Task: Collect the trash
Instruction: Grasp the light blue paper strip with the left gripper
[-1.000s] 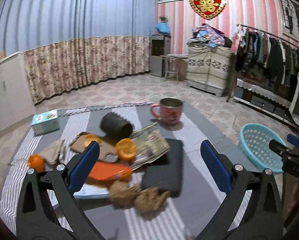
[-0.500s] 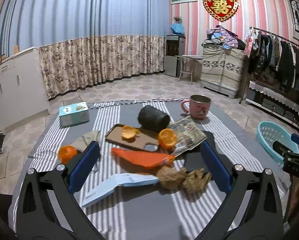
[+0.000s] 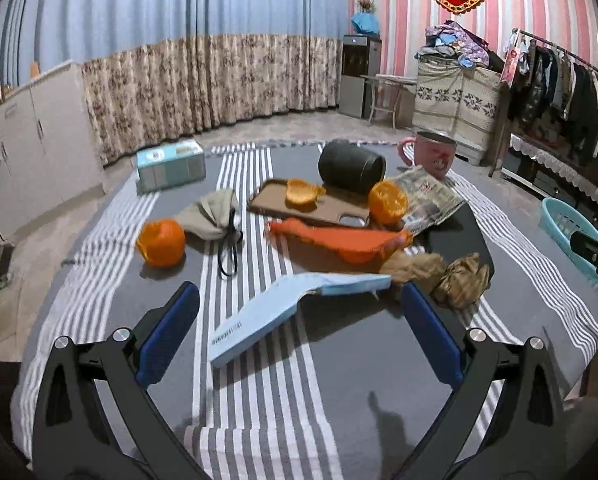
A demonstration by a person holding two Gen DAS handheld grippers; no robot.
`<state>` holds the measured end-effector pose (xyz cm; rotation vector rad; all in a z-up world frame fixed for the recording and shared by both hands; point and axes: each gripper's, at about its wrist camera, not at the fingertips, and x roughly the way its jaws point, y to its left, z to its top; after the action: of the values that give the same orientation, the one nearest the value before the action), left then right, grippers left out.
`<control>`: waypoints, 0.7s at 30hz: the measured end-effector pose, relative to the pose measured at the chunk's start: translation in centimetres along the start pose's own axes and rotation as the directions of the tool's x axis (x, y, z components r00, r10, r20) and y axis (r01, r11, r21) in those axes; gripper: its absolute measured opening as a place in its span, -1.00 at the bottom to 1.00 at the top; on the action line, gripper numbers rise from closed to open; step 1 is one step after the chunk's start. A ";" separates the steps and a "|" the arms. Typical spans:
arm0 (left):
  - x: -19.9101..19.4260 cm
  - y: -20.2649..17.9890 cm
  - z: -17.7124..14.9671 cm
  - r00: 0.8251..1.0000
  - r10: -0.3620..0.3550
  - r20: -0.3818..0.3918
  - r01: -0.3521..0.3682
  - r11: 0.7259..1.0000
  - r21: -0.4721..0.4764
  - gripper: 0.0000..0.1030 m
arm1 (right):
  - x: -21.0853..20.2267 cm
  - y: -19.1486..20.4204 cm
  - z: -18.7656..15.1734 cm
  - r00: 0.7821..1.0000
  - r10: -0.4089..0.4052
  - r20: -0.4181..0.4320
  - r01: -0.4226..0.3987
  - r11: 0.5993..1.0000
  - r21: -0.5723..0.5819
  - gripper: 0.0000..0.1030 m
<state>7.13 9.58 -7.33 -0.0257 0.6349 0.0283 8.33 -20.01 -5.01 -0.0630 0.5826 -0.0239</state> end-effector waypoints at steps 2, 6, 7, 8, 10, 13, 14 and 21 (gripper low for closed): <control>0.9 0.3 -0.1 1.000 -0.003 -0.025 0.003 1.000 -0.002 0.84 | 0.4 0.4 0.0 1.000 0.005 -0.013 -0.006 1.000 -0.001 0.83; 3.2 0.3 -0.2 0.995 -0.013 -0.098 0.017 0.999 0.043 0.65 | 1.0 1.9 -0.1 1.000 -0.004 -0.027 0.003 1.000 -0.028 0.83; 3.6 0.3 -0.2 0.994 -0.008 -0.107 0.014 0.998 0.056 0.59 | 1.2 2.2 -0.1 0.999 0.000 -0.034 -0.001 1.000 -0.030 0.83; 4.1 0.2 -0.2 0.993 -0.009 -0.121 0.017 0.997 0.070 0.49 | 1.4 2.3 -0.1 0.999 0.002 -0.038 -0.003 0.999 -0.032 0.83; 4.8 0.2 -0.1 0.989 -0.013 -0.145 0.025 0.997 0.078 0.28 | 1.7 2.8 0.0 0.999 0.007 -0.049 -0.009 0.999 -0.039 0.83; 5.4 0.1 0.0 0.985 -0.008 -0.171 0.025 0.995 0.098 -0.29 | 2.1 3.4 0.1 0.998 0.026 -0.065 -0.029 0.998 -0.047 0.83; 5.5 0.1 0.0 0.985 0.007 -0.170 0.012 0.994 0.107 -0.47 | 2.3 3.8 0.1 0.997 0.037 -0.074 -0.041 0.998 -0.053 0.83; 2.9 0.8 1.4 0.997 0.056 -0.061 -0.047 0.990 0.136 -0.91 | 2.4 6.0 -0.3 0.993 0.076 -0.087 -0.083 0.994 -0.074 0.83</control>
<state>10.24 10.49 -7.96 0.1209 0.7005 0.0343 10.22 -14.10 -6.96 -0.1143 0.6697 0.0738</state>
